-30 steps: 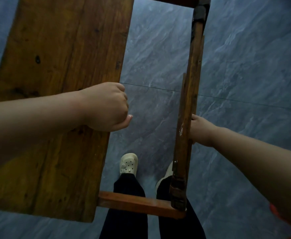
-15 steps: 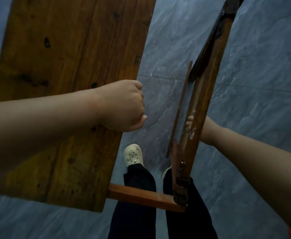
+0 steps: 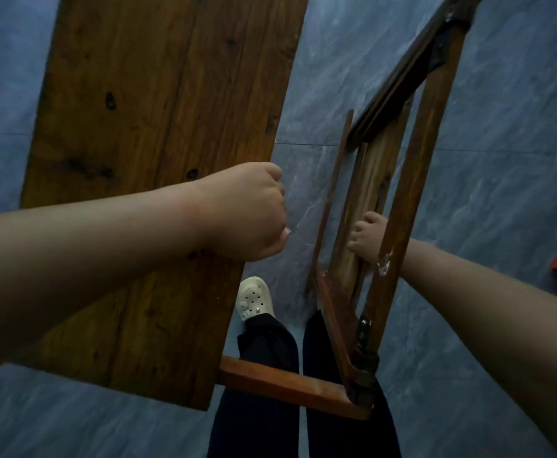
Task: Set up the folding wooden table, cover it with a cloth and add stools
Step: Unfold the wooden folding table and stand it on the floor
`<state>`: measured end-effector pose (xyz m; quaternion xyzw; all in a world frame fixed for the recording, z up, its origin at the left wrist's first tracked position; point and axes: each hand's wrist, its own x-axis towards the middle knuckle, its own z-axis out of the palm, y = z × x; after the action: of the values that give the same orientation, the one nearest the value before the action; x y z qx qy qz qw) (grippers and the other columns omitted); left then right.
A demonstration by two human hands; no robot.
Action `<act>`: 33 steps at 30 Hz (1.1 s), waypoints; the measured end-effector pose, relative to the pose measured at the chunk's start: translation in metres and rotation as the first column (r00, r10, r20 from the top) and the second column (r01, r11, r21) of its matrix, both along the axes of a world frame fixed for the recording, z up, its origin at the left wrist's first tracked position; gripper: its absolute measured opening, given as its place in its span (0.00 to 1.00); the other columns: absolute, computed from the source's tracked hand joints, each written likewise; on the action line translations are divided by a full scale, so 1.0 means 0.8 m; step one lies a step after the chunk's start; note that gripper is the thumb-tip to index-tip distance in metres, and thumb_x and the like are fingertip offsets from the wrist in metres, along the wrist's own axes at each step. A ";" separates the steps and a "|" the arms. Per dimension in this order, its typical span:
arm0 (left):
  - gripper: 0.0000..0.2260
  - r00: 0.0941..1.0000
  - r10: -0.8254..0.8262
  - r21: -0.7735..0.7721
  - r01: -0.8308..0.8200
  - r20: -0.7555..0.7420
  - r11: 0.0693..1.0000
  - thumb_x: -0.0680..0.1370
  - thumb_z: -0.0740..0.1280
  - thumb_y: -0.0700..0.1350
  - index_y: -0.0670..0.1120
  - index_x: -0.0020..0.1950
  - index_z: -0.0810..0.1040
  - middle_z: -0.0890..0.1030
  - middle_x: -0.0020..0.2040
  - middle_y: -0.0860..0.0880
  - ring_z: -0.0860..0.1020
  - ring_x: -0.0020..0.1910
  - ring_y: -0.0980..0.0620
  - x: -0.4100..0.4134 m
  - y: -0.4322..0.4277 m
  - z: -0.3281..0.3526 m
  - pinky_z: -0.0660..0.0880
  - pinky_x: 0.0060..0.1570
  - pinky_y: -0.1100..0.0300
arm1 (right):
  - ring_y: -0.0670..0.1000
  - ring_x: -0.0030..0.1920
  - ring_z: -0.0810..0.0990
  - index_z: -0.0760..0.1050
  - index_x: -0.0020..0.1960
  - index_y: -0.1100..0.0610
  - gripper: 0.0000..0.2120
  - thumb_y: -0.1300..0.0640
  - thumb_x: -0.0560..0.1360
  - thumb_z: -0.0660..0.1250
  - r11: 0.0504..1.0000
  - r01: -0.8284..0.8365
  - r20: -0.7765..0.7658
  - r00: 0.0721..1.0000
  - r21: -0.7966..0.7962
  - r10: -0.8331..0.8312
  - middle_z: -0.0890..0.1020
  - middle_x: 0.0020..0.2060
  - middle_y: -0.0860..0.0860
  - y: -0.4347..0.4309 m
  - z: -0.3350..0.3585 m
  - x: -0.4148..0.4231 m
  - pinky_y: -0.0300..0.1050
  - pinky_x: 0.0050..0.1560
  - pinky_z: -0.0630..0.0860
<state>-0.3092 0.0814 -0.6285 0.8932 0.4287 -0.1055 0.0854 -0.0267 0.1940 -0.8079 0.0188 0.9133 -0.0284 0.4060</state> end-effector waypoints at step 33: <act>0.23 0.983 -0.040 -0.237 -0.003 -0.177 0.971 0.80 0.44 0.54 0.49 0.32 0.68 0.72 0.32 0.52 0.71 0.33 0.53 0.048 0.019 0.062 0.57 0.43 0.57 | 0.52 0.41 0.77 0.73 0.53 0.57 0.39 0.26 0.71 0.42 0.856 -0.436 0.212 0.841 -0.277 0.497 0.79 0.44 0.52 0.107 0.251 0.096 0.48 0.47 0.71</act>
<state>-0.2707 0.0964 -0.5792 0.8673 0.4108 -0.2373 0.1508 0.0505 0.2798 -0.6069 -0.2462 0.8155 -0.0251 0.5232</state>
